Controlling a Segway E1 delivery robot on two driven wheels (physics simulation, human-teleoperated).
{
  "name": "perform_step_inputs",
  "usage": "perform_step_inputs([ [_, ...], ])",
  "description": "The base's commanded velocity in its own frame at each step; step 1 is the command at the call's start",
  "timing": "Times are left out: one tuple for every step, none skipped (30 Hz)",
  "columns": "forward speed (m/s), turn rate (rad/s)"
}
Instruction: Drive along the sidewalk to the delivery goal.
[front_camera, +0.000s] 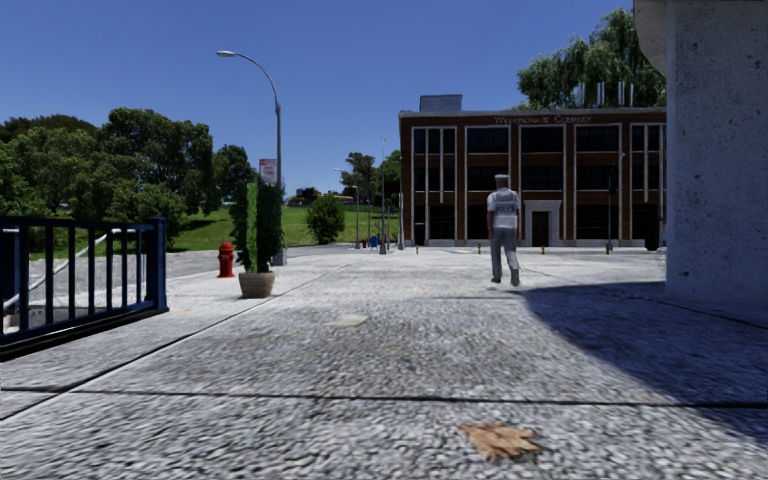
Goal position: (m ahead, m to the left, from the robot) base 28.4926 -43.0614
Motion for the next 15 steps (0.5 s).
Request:
perform_step_inputs([
  [2.0, 0.0],
  [2.0, 0.0],
  [2.0, 0.0],
  [2.0, 0.0],
  [2.0, 0.0],
  [2.0, 0.0],
  [2.0, 0.0],
  [2.0, 0.0],
  [2.0, 0.0],
  [2.0, 0.0],
  [2.0, 0.0],
  [2.0, 0.0],
  [2.0, 0.0],
  [2.0, 0.0],
  [2.0, 0.0],
])
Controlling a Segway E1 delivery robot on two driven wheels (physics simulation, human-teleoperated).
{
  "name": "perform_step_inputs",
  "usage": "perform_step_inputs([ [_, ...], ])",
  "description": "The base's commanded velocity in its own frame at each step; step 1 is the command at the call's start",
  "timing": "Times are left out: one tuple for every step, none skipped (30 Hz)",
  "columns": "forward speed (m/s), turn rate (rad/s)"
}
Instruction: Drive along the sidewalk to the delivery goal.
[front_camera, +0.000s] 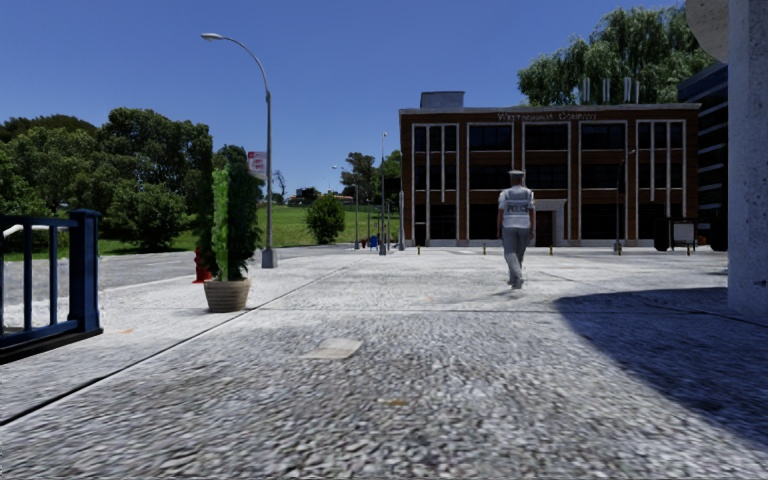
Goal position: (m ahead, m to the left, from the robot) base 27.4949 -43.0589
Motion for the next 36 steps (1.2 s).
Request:
perform_step_inputs([
  [2.0, 0.0],
  [2.0, 0.0],
  [2.0, 0.0],
  [2.0, 0.0],
  [2.0, 0.0],
  [2.0, 0.0],
  [2.0, 0.0],
  [2.0, 0.0],
  [2.0, 0.0],
  [2.0, 0.0],
  [2.0, 0.0],
  [2.0, 0.0],
  [2.0, 0.0],
  [2.0, 0.0],
  [2.0, 0.0],
  [2.0, 0.0],
  [2.0, 0.0],
  [2.0, 0.0],
  [2.0, 0.0],
  [2.0, 0.0],
  [2.0, 0.0],
  [2.0, 0.0],
  [2.0, 0.01],
  [2.0, 0.06],
  [2.0, 0.09],
  [2.0, 0.09],
  [2.0, 0.09],
  [2.0, 0.1],
  [2.0, 0.1],
  [2.0, 0.1],
  [2.0, 0.1],
  [2.0, 0.1],
  [2.0, 0.1],
  [2.0, 0.1],
  [2.0, 0.11],
  [2.0, 0.14],
])
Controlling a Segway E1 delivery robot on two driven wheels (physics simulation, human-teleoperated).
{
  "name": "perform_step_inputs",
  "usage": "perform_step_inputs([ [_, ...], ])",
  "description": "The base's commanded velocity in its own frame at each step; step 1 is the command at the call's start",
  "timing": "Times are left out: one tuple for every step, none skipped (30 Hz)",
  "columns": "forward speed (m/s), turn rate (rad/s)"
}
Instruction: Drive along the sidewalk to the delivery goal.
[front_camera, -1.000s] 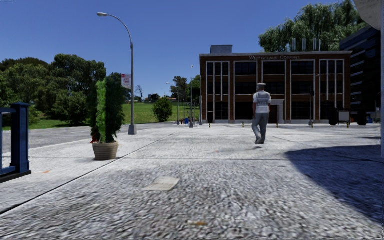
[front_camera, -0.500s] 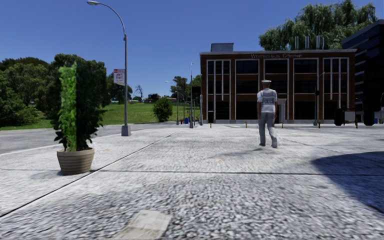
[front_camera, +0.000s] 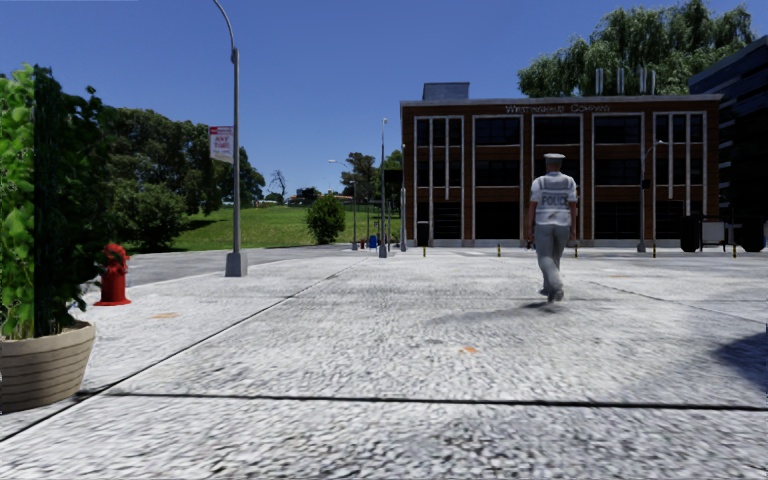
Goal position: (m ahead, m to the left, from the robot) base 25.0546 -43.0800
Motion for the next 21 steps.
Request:
perform_step_inputs([
  [2.0, 0.15],
  [2.0, 0.15],
  [2.0, 0.28],
  [2.0, 0.34],
  [2.0, 0.35],
  [2.0, 0.35],
  [2.0, 0.35],
  [2.0, 0.31],
  [2.0, 0.18],
  [2.0, 0.03],
  [2.0, 0.0],
  [2.0, 0.0],
  [2.0, 0.0],
  [2.0, 0.0],
  [2.0, 0.0],
  [2.0, 0.0],
  [2.0, 0.0],
  [2.0, 0.0],
  [2.0, 0.0],
  [2.0, 0.0],
  [2.0, 0.0],
])
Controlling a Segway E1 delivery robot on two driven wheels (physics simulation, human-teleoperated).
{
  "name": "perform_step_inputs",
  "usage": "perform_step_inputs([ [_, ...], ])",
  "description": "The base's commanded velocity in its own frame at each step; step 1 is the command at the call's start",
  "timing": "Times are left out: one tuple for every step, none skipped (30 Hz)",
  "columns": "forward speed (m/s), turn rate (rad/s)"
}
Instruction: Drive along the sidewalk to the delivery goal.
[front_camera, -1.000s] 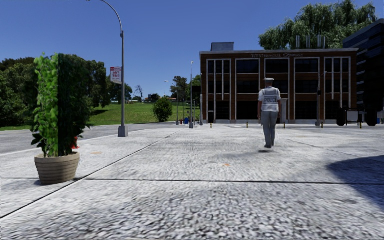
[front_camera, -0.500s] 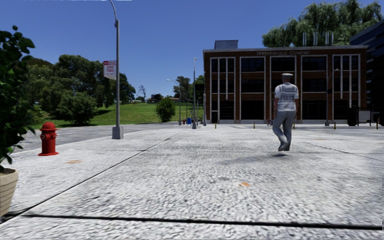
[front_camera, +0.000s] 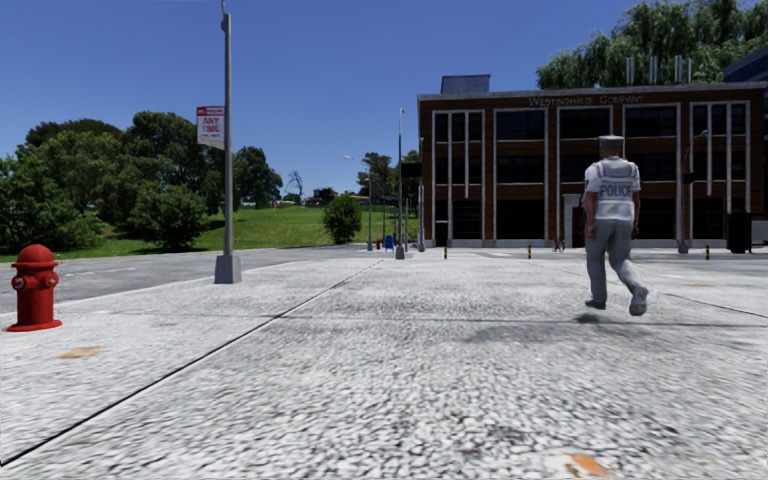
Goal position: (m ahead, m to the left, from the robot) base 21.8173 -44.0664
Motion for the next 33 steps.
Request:
perform_step_inputs([
  [2.0, 0.0],
  [2.0, 0.0],
  [2.0, 0.0],
  [2.0, 0.0],
  [2.0, 0.0],
  [2.0, 0.0],
  [2.0, 0.0],
  [2.0, 0.0],
  [2.0, 0.0],
  [2.0, 0.0],
  [2.0, 0.0],
  [2.0, 0.0],
  [2.0, 0.0],
  [2.0, 0.0],
  [2.0, 0.0],
  [2.0, 0.0],
  [2.0, 0.0],
  [2.0, 0.0],
  [2.0, 0.0],
  [2.0, 0.0],
  [2.0, 0.0],
  [2.0, 0.0],
  [2.0, 0.0],
  [2.0, 0.0],
  [2.0, 0.0],
  [2.0, 0.0],
  [2.0, 0.0],
  [2.0, 0.0],
  [2.0, 0.0],
  [2.0, 0.0],
  [2.0, 0.0],
  [2.0, 0.0],
  [2.0, 0.0],
])
